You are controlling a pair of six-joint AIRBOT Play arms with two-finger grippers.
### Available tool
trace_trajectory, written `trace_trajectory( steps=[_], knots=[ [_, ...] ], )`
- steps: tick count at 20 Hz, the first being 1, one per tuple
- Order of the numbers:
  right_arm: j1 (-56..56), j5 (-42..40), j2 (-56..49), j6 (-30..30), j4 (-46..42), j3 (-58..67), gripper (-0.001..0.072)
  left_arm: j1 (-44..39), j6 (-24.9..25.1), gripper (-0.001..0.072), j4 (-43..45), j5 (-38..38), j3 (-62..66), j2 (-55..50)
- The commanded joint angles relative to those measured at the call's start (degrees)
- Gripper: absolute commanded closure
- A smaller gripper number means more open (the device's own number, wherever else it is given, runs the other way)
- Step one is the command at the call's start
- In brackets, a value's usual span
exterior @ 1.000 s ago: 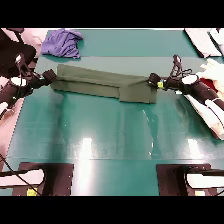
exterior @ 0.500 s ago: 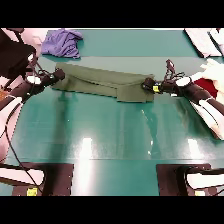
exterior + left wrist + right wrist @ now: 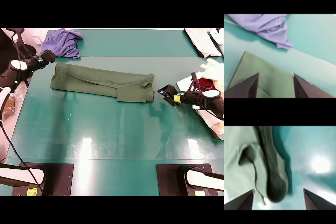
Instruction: Fold the shirts.
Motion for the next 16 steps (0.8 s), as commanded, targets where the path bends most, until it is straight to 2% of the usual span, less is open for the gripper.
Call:
trace_trajectory(
  steps=[1,4,10,12,15,16],
  knots=[
    [-3.7,11.0,-6.2,-11.7,10.5,1.4,-0.0005,0.9,-0.2,0.0195,-0.2,-7.7,1.5,2.0],
    [-1.8,13.8,-13.2,-11.4,10.3,7.7,-0.0005,0.9,-0.3,0.0196,-0.3,-10.8,1.5,2.7],
    [5.2,12.1,-25.4,-7.7,10.5,18.0,-0.0004,0.9,-0.3,0.0196,-0.5,-14.5,1.7,2.9],
    [7.5,11.9,-28.6,-7.6,13.9,21.7,-0.0002,0.9,-0.2,0.0196,-0.5,-15.0,1.7,2.9],
    [11.3,11.4,-31.1,-5.3,14.8,28.4,0.0045,0.9,-0.2,0.0196,-0.5,-15.6,1.7,2.9],
    [12.3,10.4,-31.5,-3.5,13.8,30.7,0.0086,0.9,-0.3,0.0196,-0.5,-16.0,1.7,2.9]
  ],
)
